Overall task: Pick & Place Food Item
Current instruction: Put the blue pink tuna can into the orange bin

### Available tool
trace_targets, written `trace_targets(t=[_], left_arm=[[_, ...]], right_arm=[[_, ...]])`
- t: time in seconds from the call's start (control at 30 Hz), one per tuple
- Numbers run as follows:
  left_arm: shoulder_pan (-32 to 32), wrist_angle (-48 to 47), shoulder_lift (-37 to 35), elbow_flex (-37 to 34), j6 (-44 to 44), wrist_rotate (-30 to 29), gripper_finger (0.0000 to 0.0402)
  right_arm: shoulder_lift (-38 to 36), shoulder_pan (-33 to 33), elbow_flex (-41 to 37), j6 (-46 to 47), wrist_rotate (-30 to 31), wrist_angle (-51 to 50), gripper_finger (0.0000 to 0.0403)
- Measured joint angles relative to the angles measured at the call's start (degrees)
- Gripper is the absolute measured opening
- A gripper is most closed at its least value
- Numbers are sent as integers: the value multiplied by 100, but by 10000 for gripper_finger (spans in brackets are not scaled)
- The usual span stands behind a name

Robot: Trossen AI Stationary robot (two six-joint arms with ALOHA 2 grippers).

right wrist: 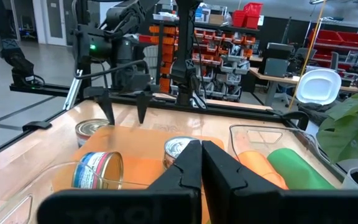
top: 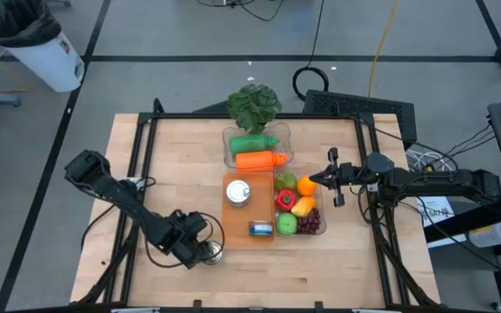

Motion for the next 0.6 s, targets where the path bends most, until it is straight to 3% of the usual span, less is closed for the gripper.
trace_targets(t=[0.33,0.6], left_arm=[[1,-153,-517,-30,51,-183,365],[-10,-67,-487,-28,108,-259,365]], right_arm=[[0,0,0,2,0,-2,0],[0,2,0,1,0,0,0]])
